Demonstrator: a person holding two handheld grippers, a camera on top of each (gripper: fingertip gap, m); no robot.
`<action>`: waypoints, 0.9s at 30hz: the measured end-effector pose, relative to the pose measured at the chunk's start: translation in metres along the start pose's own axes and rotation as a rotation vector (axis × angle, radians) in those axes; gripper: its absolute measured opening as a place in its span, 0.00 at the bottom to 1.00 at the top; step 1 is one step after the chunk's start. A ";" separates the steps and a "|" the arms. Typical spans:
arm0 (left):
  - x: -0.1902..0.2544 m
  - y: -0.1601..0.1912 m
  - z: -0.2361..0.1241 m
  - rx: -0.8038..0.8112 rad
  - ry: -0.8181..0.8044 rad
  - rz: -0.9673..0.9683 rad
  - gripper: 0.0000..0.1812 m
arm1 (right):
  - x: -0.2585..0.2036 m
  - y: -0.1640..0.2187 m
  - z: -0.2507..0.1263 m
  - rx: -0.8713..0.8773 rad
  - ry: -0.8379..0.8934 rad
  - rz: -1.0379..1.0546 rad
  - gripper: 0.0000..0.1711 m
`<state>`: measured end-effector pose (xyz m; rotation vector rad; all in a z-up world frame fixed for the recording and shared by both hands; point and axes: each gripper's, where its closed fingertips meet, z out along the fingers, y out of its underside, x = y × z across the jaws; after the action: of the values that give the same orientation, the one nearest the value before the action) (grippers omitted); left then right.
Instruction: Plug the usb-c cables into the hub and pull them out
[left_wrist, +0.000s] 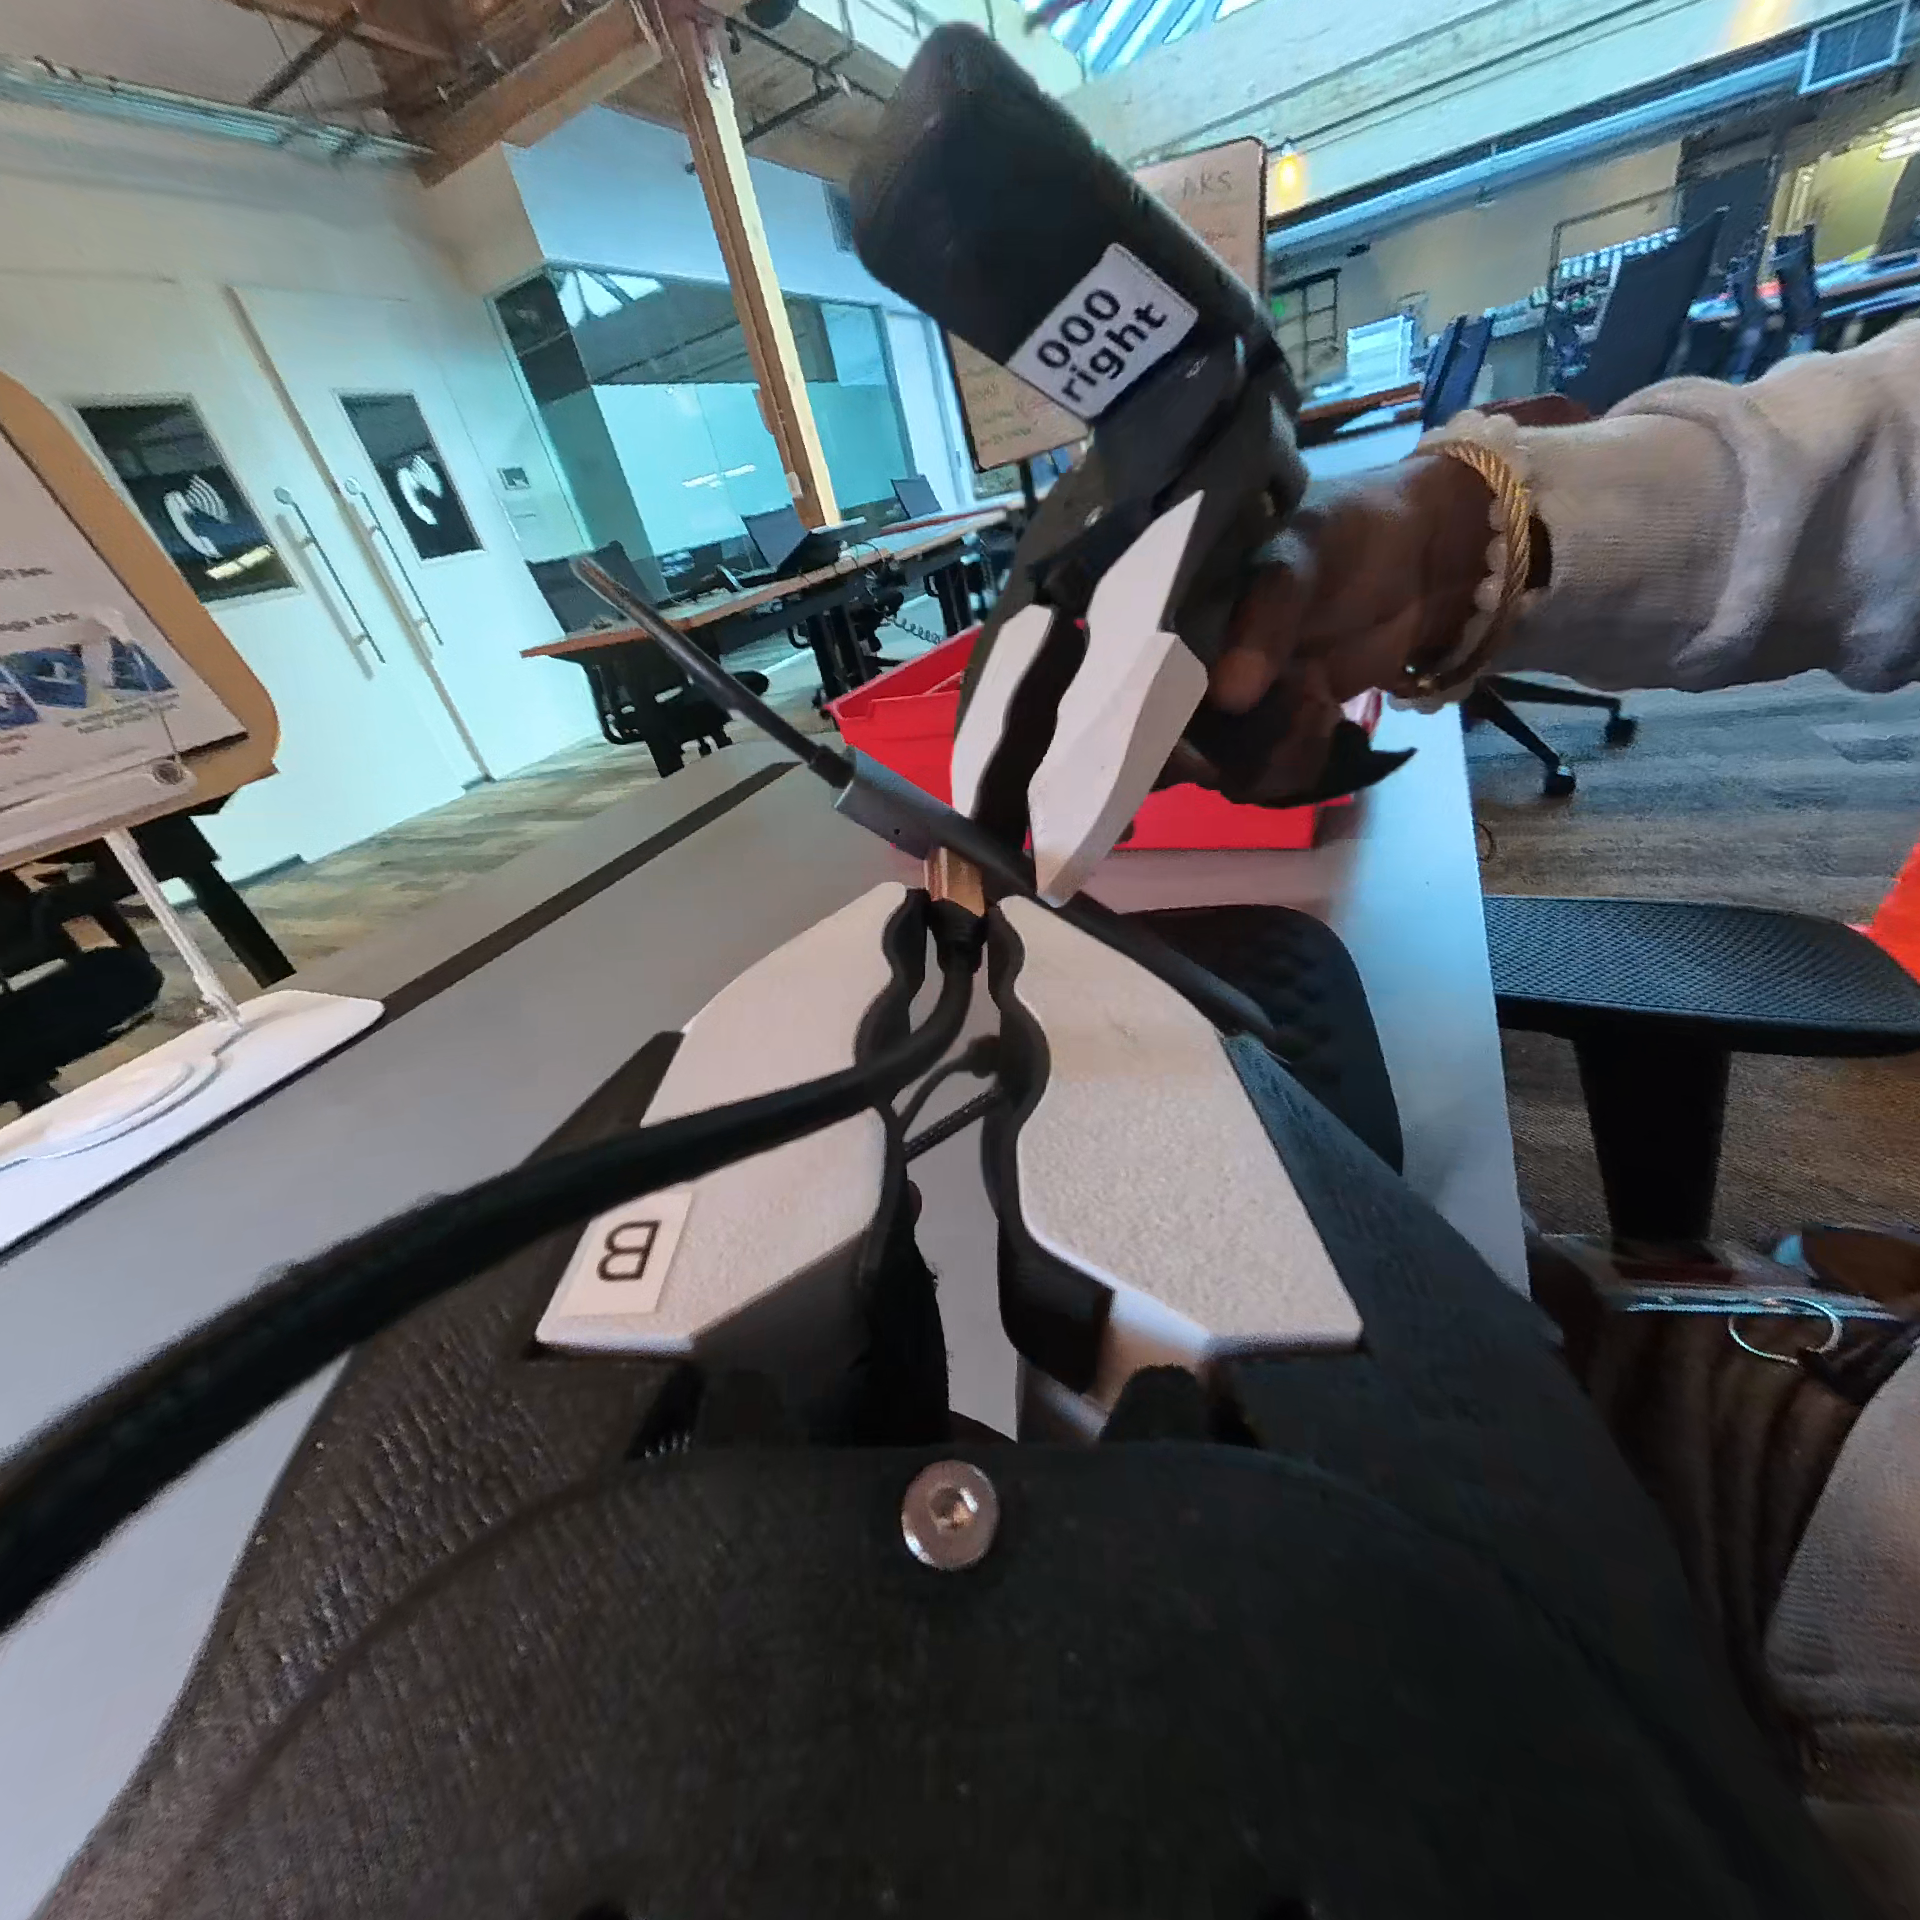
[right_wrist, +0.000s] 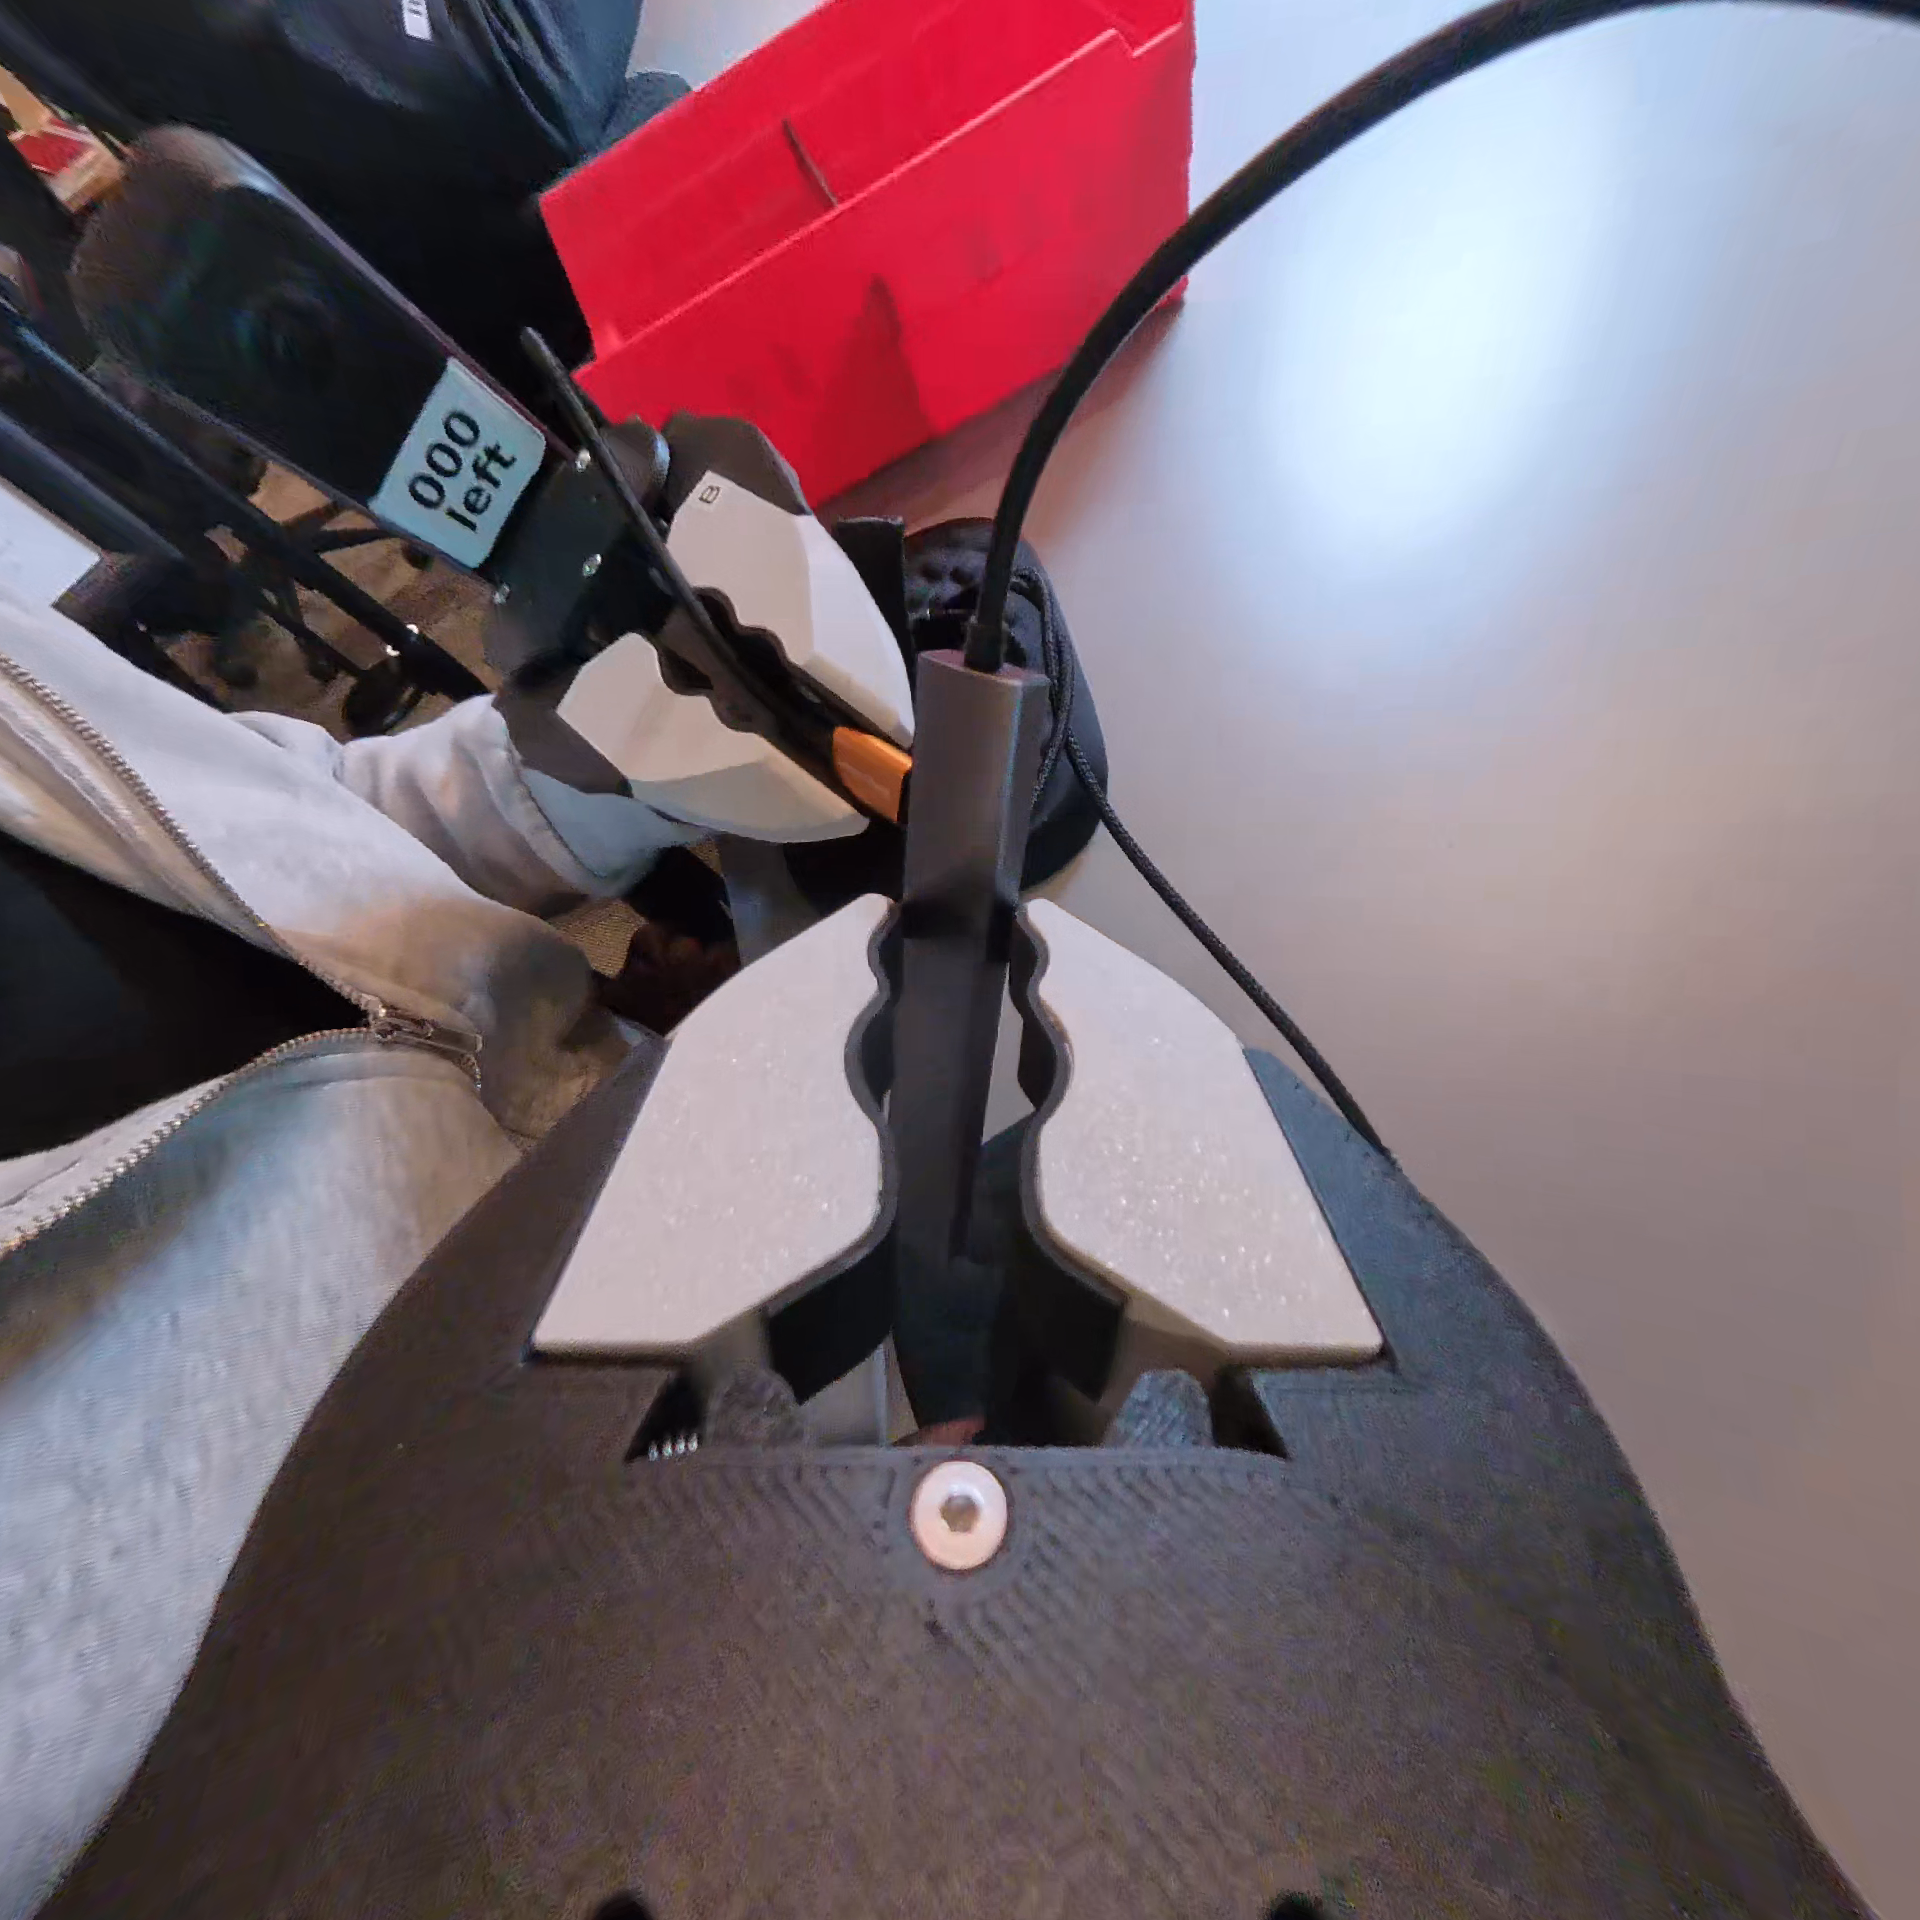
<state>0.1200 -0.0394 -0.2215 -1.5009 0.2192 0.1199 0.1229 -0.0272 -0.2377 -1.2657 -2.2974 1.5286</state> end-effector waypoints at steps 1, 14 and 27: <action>-0.001 -0.002 -0.001 0.012 -0.017 0.011 0.07 | 0.000 -0.003 0.000 0.009 -0.010 -0.002 0.11; 0.005 -0.017 -0.017 0.149 0.097 -0.057 0.06 | -0.035 -0.015 -0.004 0.114 -0.441 0.154 0.06; 0.016 -0.017 -0.025 0.110 0.263 -0.061 0.06 | -0.045 -0.018 0.005 0.054 -0.498 0.220 0.05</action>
<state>0.1370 -0.0661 -0.2099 -1.4104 0.3841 -0.1374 0.1388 -0.0646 -0.2102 -1.2726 -2.4258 2.1789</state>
